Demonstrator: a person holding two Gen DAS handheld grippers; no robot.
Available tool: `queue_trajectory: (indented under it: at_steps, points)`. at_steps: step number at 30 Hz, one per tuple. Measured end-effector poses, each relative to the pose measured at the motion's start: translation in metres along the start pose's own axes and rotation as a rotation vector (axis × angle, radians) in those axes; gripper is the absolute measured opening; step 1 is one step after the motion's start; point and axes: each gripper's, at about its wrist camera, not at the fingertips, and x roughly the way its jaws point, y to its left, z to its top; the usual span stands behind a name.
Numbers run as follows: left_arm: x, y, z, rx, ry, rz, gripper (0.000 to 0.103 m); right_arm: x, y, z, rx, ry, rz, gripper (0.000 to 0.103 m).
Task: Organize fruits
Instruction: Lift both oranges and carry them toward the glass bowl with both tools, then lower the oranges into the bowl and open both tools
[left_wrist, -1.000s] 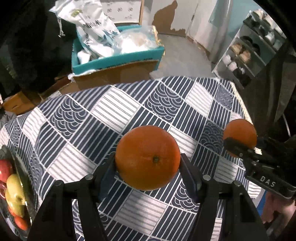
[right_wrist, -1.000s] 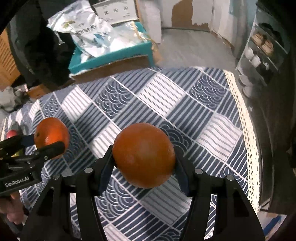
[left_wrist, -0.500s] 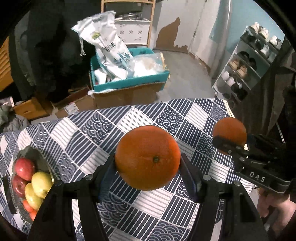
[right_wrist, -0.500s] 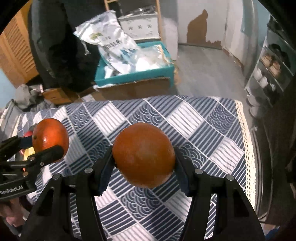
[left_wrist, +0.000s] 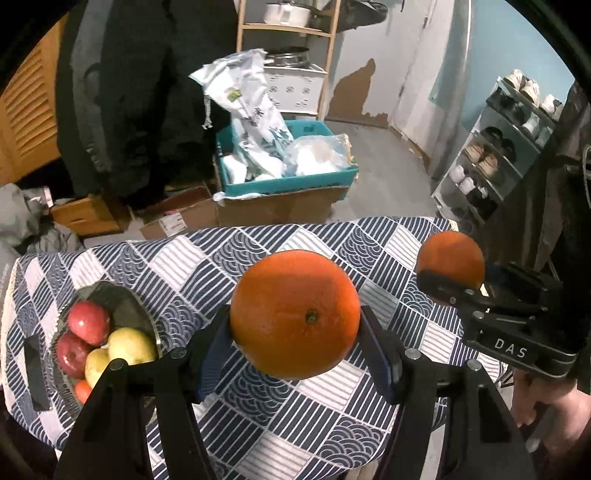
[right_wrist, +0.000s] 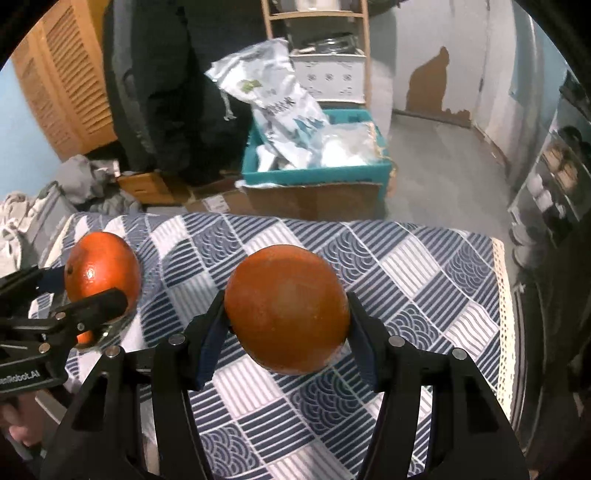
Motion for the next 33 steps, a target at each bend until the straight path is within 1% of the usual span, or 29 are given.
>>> queue_trajectory:
  at_steps: [5, 15, 30, 33]
  points:
    - [-0.013, 0.022, -0.008, -0.050, -0.004, -0.001, 0.068, -0.004, 0.021, 0.003, -0.030, -0.007, 0.032, 0.061]
    - [-0.029, 0.063, -0.025, -0.092, -0.024, 0.054, 0.068, -0.005, 0.060, 0.009, -0.080, -0.015, 0.091, 0.061]
    - [-0.032, 0.129, -0.054, -0.207, 0.001, 0.102, 0.068, 0.023, 0.131, 0.012, -0.173, 0.030, 0.180, 0.061]
    - [-0.032, 0.142, -0.059, -0.226, 0.009, 0.122, 0.068, 0.031, 0.146, 0.013, -0.188, 0.045, 0.198, 0.061]
